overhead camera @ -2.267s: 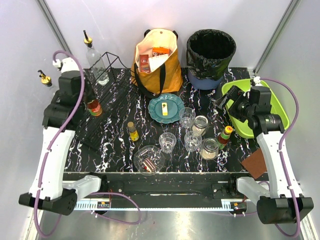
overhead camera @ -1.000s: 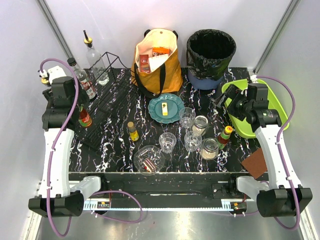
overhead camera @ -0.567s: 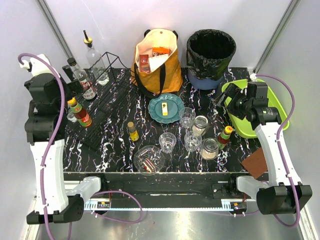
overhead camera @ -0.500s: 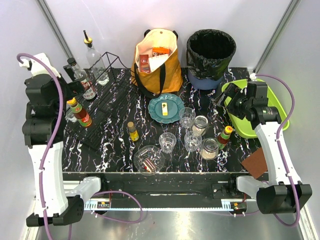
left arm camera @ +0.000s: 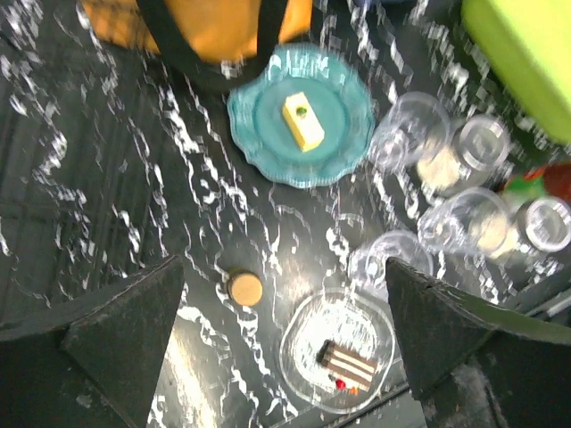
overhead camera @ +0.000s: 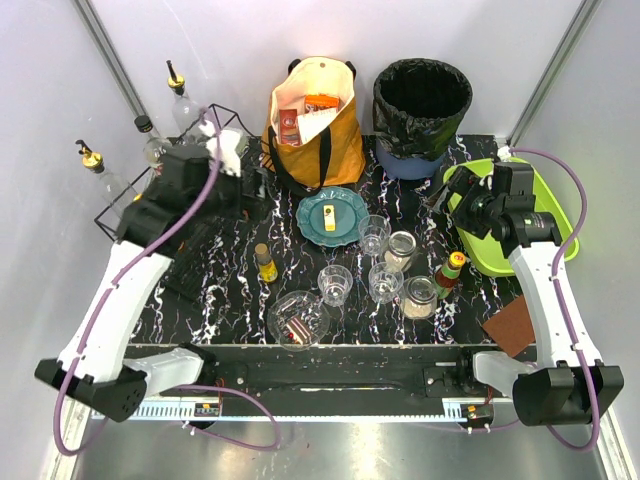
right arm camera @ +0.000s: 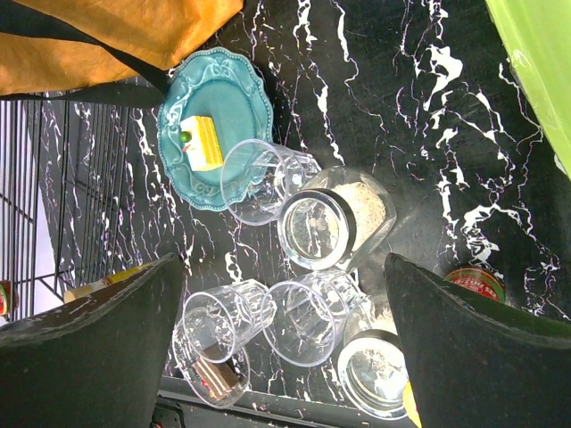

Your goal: Clear the kitchen counter

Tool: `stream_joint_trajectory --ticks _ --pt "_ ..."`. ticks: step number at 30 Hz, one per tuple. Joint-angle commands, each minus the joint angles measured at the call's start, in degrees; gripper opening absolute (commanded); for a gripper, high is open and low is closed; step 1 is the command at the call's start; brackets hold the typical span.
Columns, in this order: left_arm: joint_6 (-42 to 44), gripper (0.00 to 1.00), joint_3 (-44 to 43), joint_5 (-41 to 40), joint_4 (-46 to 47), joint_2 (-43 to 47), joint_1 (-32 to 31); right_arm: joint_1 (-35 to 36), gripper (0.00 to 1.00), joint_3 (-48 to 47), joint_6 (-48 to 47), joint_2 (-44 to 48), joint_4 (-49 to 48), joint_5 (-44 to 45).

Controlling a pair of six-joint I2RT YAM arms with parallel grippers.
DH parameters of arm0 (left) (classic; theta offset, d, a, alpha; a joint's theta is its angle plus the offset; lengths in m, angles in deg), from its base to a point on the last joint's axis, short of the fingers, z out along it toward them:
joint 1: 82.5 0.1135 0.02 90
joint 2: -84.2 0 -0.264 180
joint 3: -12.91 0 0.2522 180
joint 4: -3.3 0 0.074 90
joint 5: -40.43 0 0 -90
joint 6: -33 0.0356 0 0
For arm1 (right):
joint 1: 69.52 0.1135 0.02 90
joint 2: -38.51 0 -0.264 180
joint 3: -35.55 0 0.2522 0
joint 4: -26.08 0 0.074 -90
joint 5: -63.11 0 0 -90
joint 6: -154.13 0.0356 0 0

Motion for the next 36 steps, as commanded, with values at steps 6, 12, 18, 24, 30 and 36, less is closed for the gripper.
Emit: stream_joint_trajectory --ticks 6,12,18,24,30,36 --pt "-5.08 0.99 14.84 -15.76 -1.23 -2.36 -6.42 0.02 0.99 1.41 1.22 3.95 -1.27 0.05" --pt "-7.72 0.95 24.43 -9.36 6.42 -2.44 -6.43 0.11 0.98 2.64 1.31 4.92 -1.0 -0.39" --pt "-9.74 0.8 28.48 -9.61 11.69 -3.76 -6.43 0.11 0.98 2.73 1.22 5.62 -0.65 -0.48" --pt "-9.75 0.58 29.63 -10.84 14.16 -6.13 -6.42 0.11 0.98 2.81 0.87 6.41 0.14 0.31" --pt "-8.96 0.39 29.37 -13.22 14.34 -8.42 -6.43 0.11 0.98 3.34 -0.18 7.29 0.84 1.19" --pt "-8.08 0.12 27.7 -15.06 12.85 -8.33 -6.34 0.02 0.98 3.78 -0.62 7.91 1.19 2.25"
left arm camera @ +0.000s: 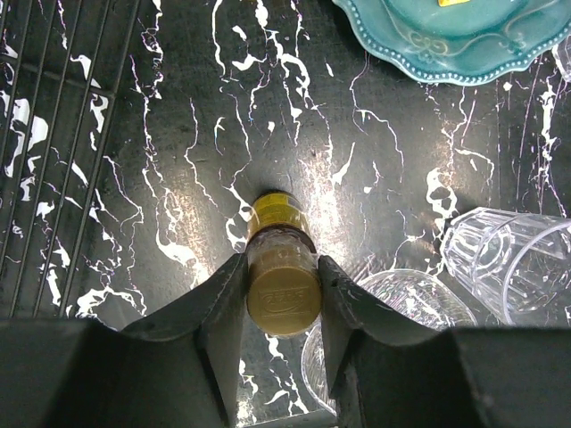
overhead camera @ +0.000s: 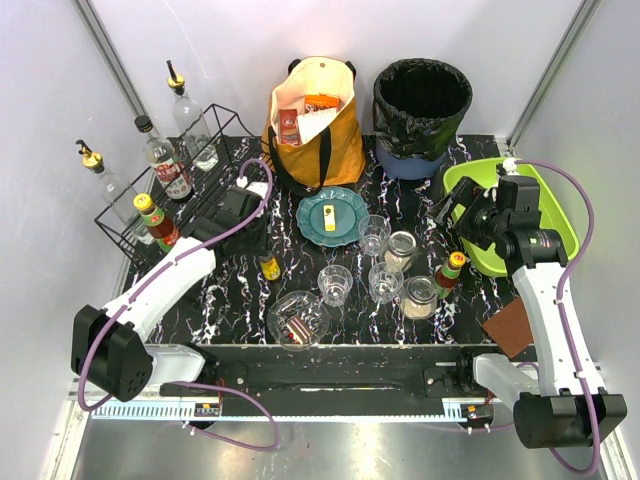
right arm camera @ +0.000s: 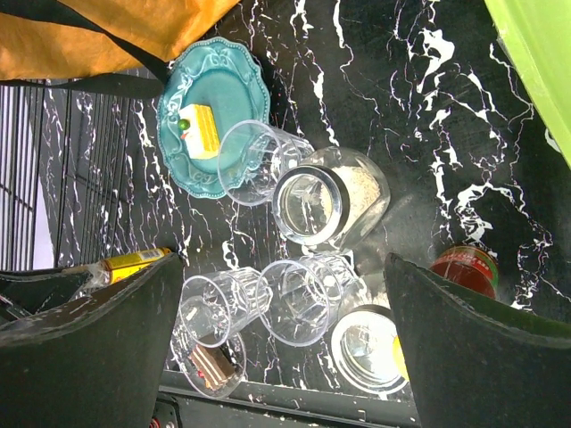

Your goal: Clear the kitchen counter

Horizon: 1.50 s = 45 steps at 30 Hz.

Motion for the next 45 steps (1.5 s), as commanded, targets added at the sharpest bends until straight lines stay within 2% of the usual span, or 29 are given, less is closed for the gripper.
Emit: stream_joint_trajectory --ticks 1,5,9,16,21,26,32,39,45 --pt "0.82 0.1 -2.68 -2.84 -0.31 -0.18 -0.24 0.11 0.99 0.11 -1.28 1.15 -0.03 1.66" --pt "1.78 0.0 -8.39 -4.25 -2.34 0.44 -0.15 0.11 0.99 -0.07 -1.54 0.98 0.06 1.66" --pt "3.63 0.0 -15.86 -6.36 -4.09 0.35 0.11 0.11 0.99 -0.15 -1.89 0.98 0.06 1.83" --pt "4.51 0.0 -31.33 -4.17 -9.1 -3.16 4.67 0.11 0.99 0.64 -1.81 2.03 0.06 2.71" --pt "7.14 0.0 -38.02 -6.8 -9.11 -3.34 6.88 0.11 0.99 1.78 -1.63 2.91 0.06 3.77" --pt "8.29 0.0 -40.83 -9.62 -10.69 -4.31 10.91 0.11 0.99 1.96 -1.46 2.65 -0.03 3.86" --pt "8.47 0.0 -41.01 -6.72 -11.22 -5.97 17.33 0.11 0.99 1.87 -1.46 1.42 -0.12 3.94" --pt "7.94 0.0 -40.22 -6.1 -9.9 -8.78 20.32 0.11 0.99 1.34 -1.19 0.1 -0.29 3.33" --pt "7.33 0.05 -40.22 -5.31 -10.08 -11.78 22.43 0.11 0.99 0.11 -1.54 -0.78 -0.38 3.68"
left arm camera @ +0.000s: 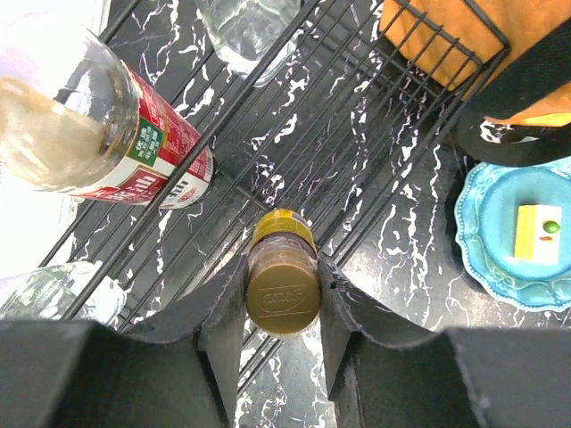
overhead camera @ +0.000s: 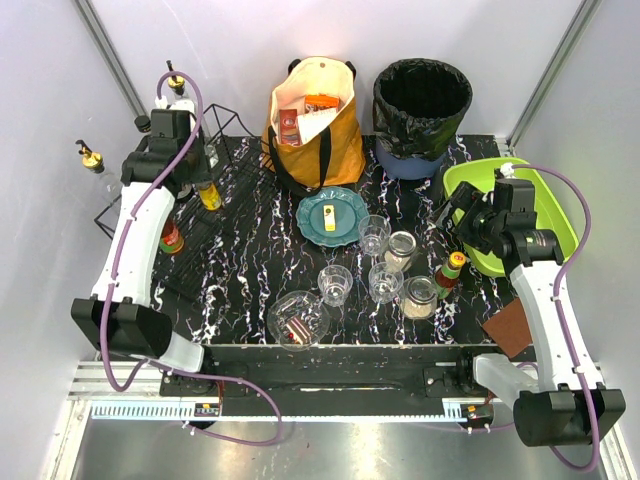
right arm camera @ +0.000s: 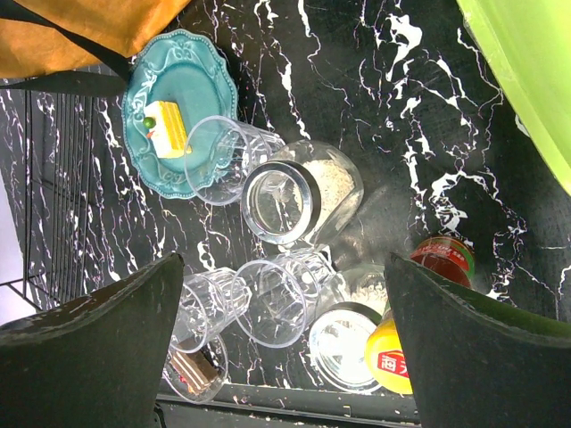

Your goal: Clear the kitchen counter

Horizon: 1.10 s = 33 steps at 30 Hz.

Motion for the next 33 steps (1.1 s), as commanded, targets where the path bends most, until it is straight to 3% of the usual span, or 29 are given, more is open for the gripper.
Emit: stream_joint_trajectory --ticks 1,5,7,14,20,22,33 --pt "-0.43 0.06 -2.08 0.94 4.24 -1.07 1.82 0.11 0.99 -1.79 -0.67 -0.52 -1.15 1.1" --pt "-0.7 0.1 -2.08 1.29 3.98 -1.6 2.62 0.11 0.99 -2.06 -0.49 -0.52 -1.32 0.58" --pt "-0.44 0.18 -2.08 1.21 3.89 -1.86 3.06 0.11 0.99 -2.14 -0.41 -0.52 -1.5 0.4" --pt "-0.17 0.64 -2.34 1.73 3.8 -2.56 3.76 0.11 0.99 -2.23 -0.32 -0.78 -1.5 0.22" --pt "-0.61 0.95 -3.57 2.52 4.33 -1.16 3.67 0.11 0.99 -2.23 -0.32 -0.7 -1.76 -0.13" --pt "-0.52 0.99 -4.1 2.79 4.5 -0.02 3.59 0.11 0.99 -2.23 -0.23 -0.61 -1.67 0.04" --pt "2.64 0.99 -5.77 13.39 5.03 8.77 -0.37 0.11 0.99 -3.11 -0.32 -0.26 -1.32 0.4"
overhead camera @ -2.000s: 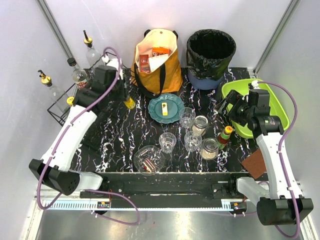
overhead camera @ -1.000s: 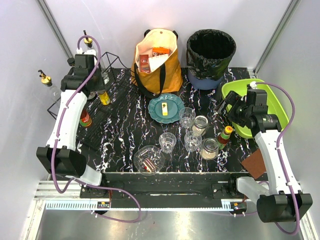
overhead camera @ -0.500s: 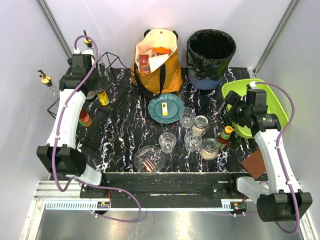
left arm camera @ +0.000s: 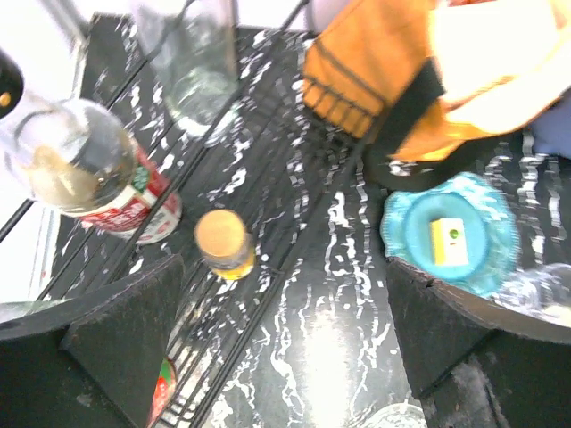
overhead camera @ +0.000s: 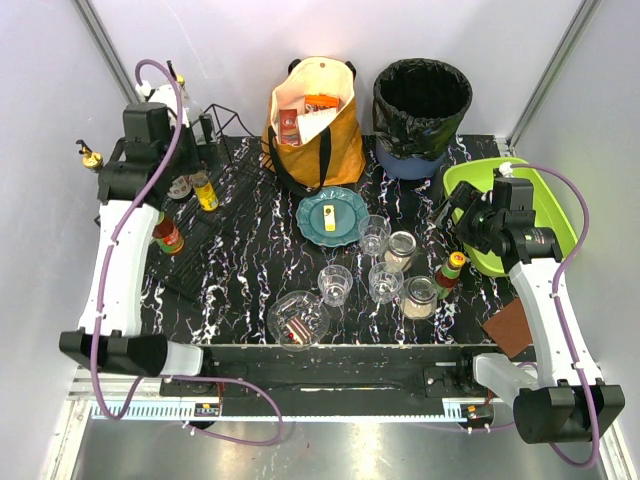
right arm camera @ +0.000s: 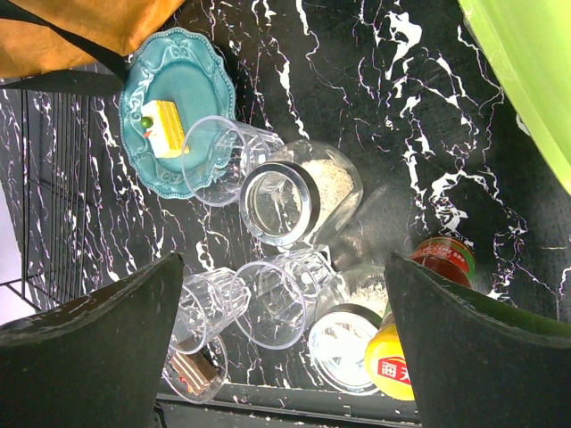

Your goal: Clear the kitchen counter

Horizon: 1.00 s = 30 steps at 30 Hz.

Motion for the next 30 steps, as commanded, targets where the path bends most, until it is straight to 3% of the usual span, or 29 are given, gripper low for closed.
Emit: stream_joint_trajectory --ticks 1,7,13,21,26,30 --pt "2.31 0.99 -3.04 8.54 2.98 5.49 -2.31 0.11 0.99 -3.28 -0.4 0.84 -0.99 0.79" --pt "0.74 0.99 4.5 26.38 14.29 11.03 -11.43 -0.07 0.99 -4.78 0.21 2.42 -0.03 2.81" --pt "0.74 0.99 13.11 32.81 26.6 10.86 -27.6 0.11 0.95 -9.87 1.26 3.47 2.96 7.38" --pt "-0.15 0.99 21.39 28.78 44.96 2.79 -45.37 0.11 0.95 -18.04 1.09 8.3 7.53 12.48" --pt "-1.73 0.99 23.41 25.09 61.74 -5.91 -51.44 0.11 0.96 -22.61 1.18 11.91 10.43 13.36" --pt "-1.2 0.99 21.14 24.73 68.88 -13.99 -54.08 0.02 0.97 -25.78 0.83 13.84 13.76 14.5"
